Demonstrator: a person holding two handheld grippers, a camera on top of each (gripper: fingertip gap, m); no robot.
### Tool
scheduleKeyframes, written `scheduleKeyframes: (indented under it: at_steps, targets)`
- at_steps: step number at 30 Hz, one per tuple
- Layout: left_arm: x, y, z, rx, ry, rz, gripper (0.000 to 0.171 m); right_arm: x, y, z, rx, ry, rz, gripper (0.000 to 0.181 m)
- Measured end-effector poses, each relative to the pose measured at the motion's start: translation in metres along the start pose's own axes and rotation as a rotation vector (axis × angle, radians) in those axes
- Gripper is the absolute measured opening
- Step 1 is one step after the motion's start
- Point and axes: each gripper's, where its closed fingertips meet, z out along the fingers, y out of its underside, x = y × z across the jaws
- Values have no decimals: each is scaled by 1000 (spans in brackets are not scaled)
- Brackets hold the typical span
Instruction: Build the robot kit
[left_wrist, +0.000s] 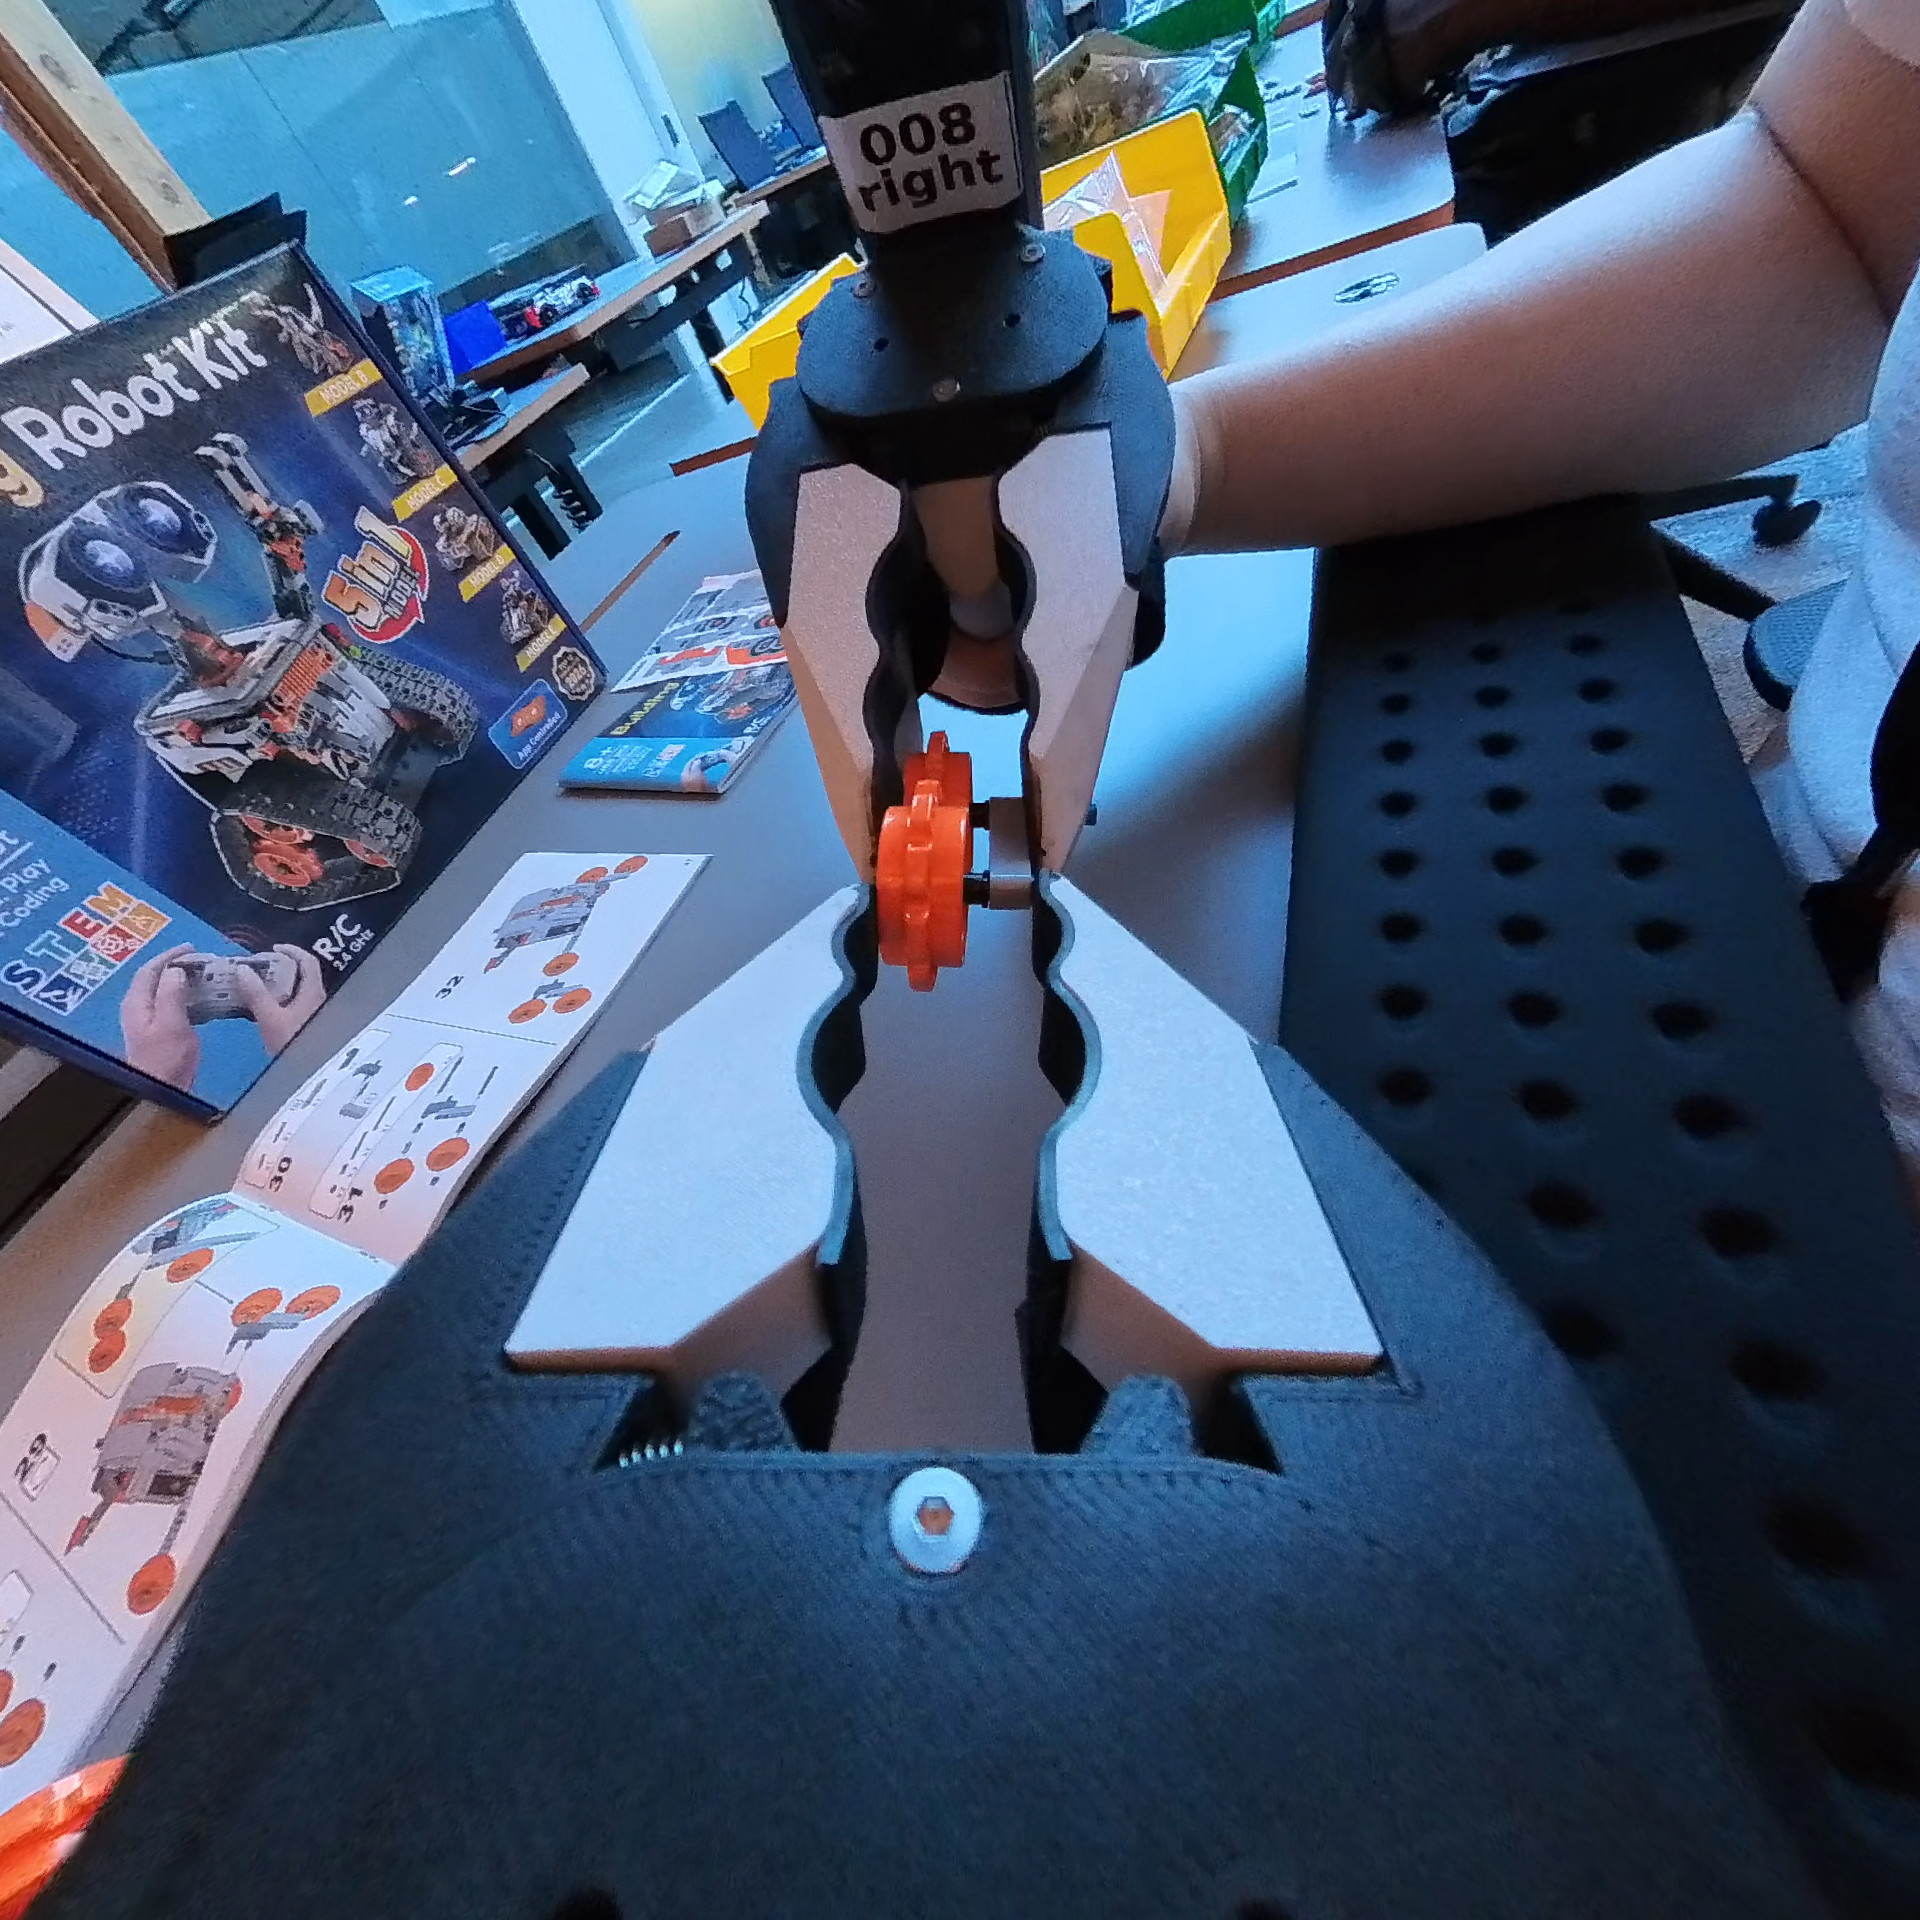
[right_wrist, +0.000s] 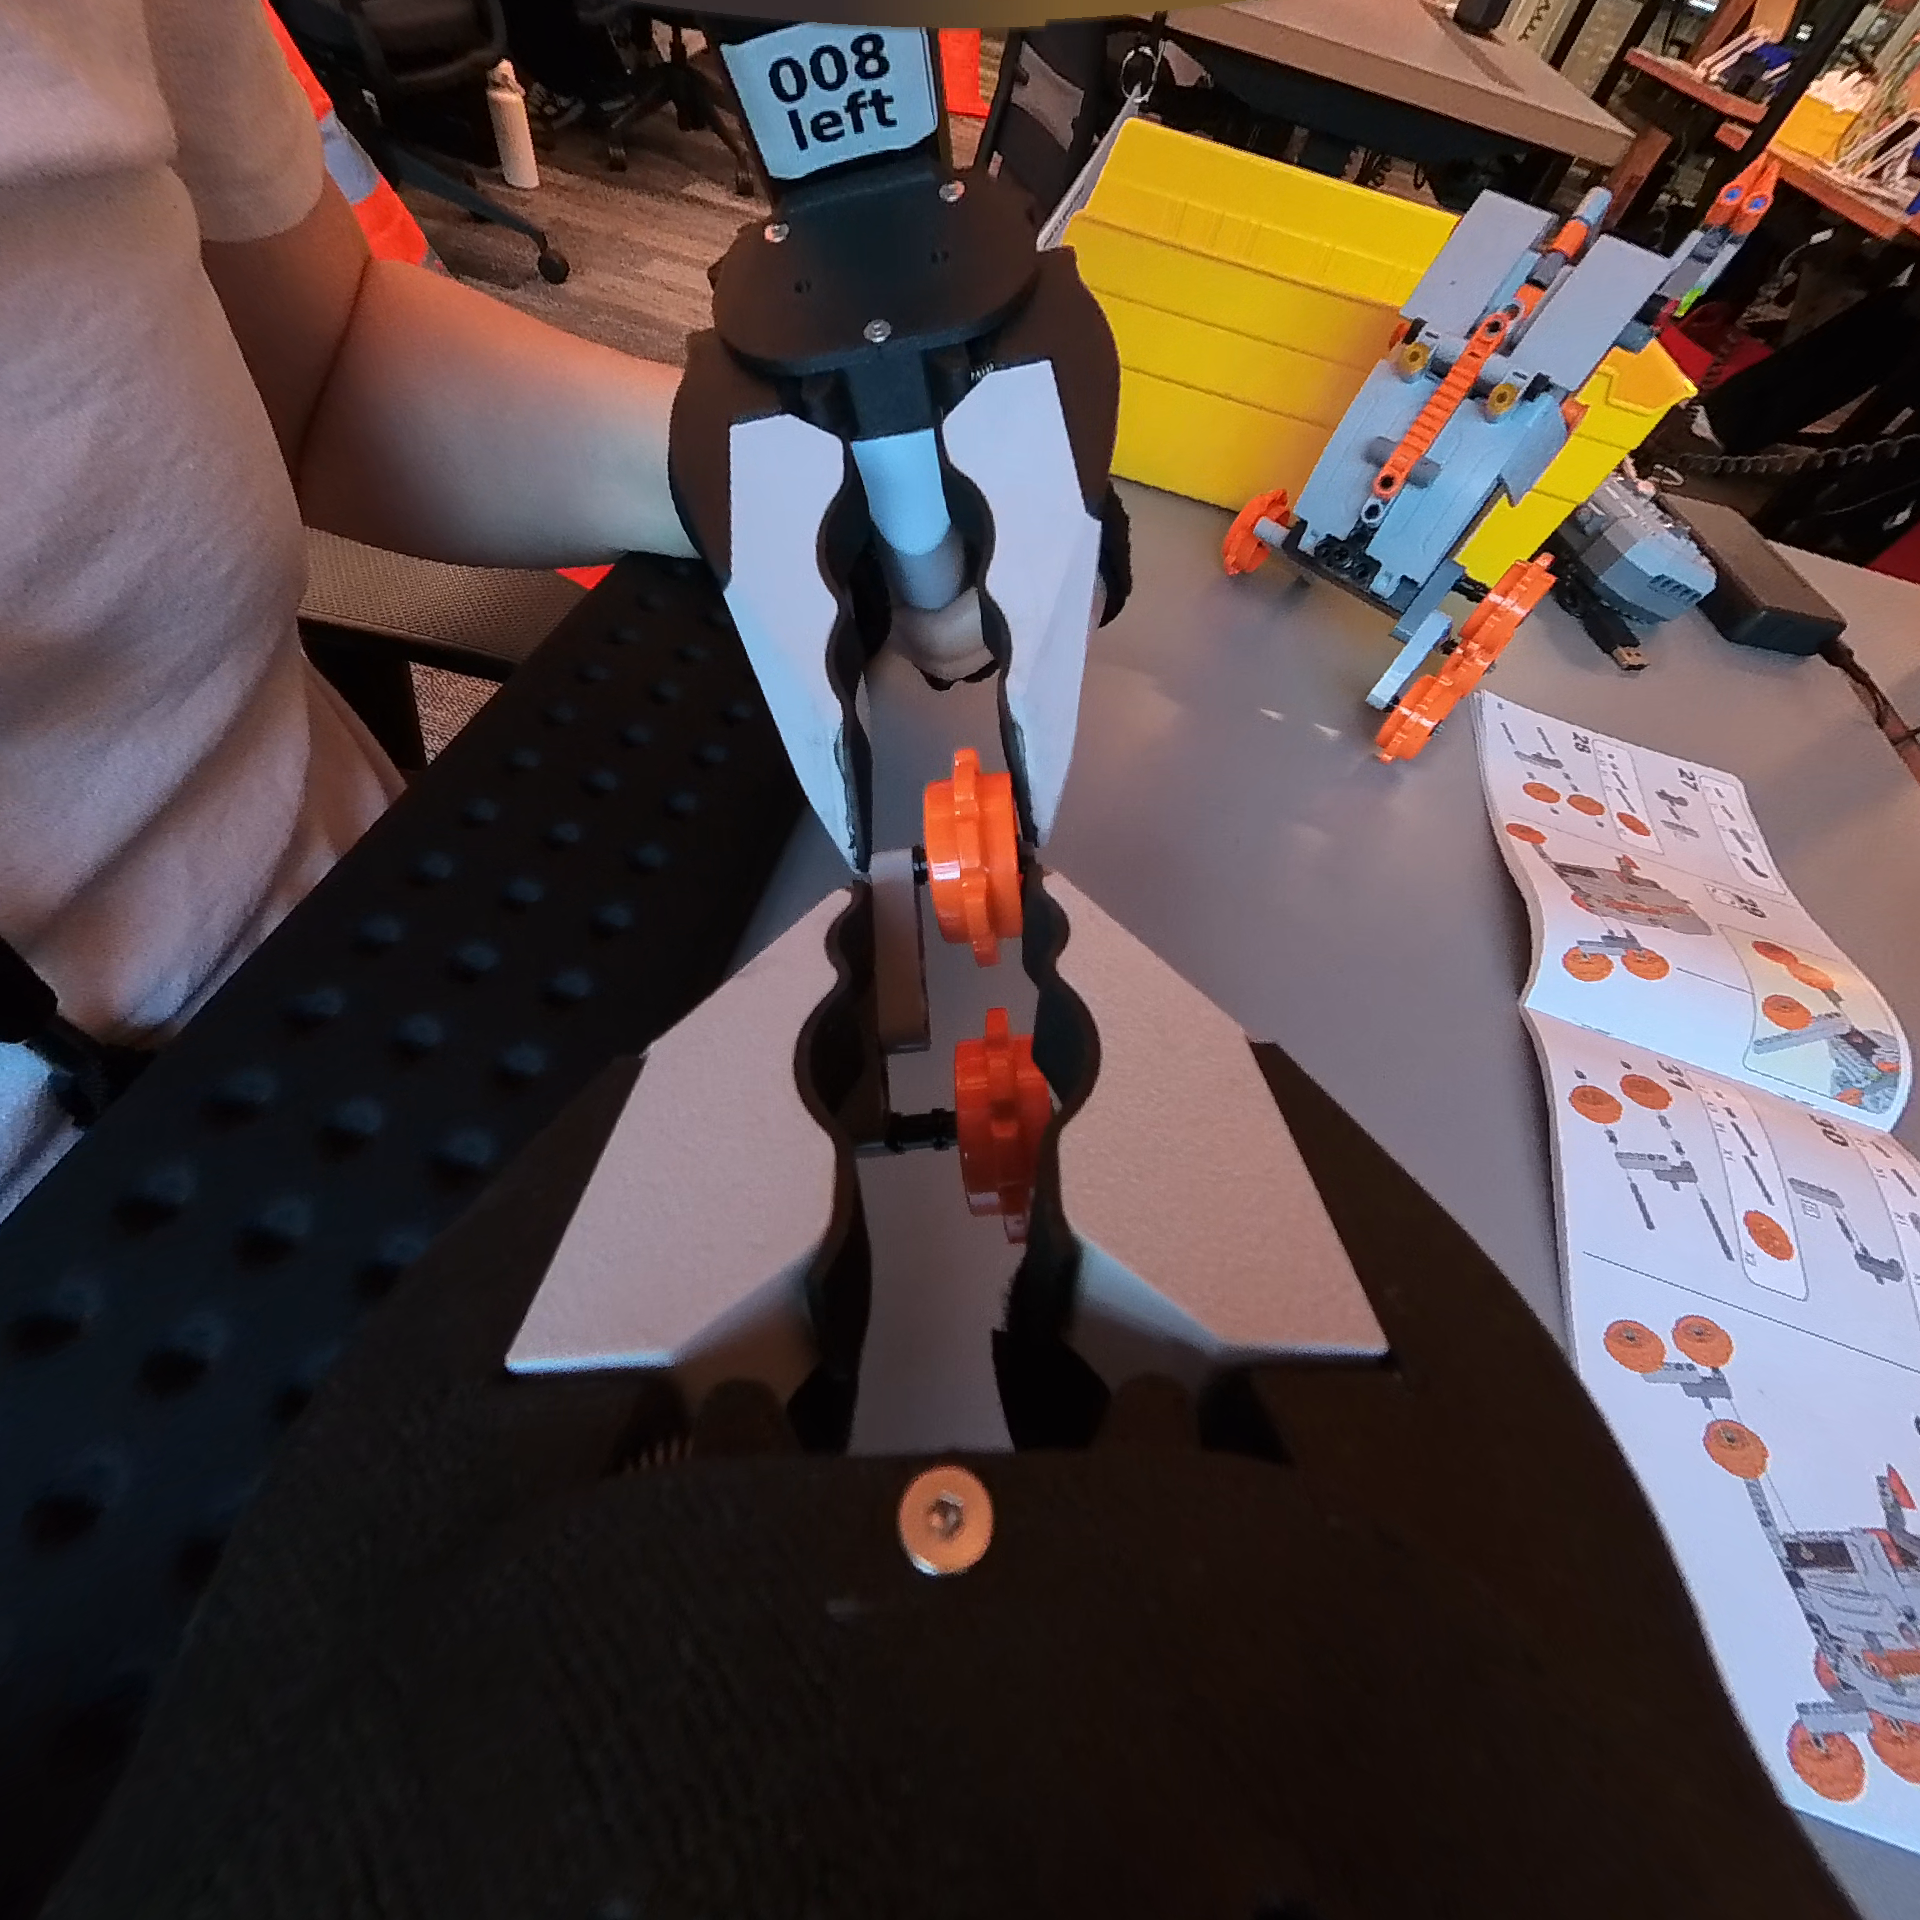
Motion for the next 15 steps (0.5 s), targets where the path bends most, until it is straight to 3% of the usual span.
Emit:
scheduleKeyframes:
  at_steps: [15]
  targets:
    - [-2,0,0,-2,-19,9,28,2,-1,-1,-1,23,-20,28]
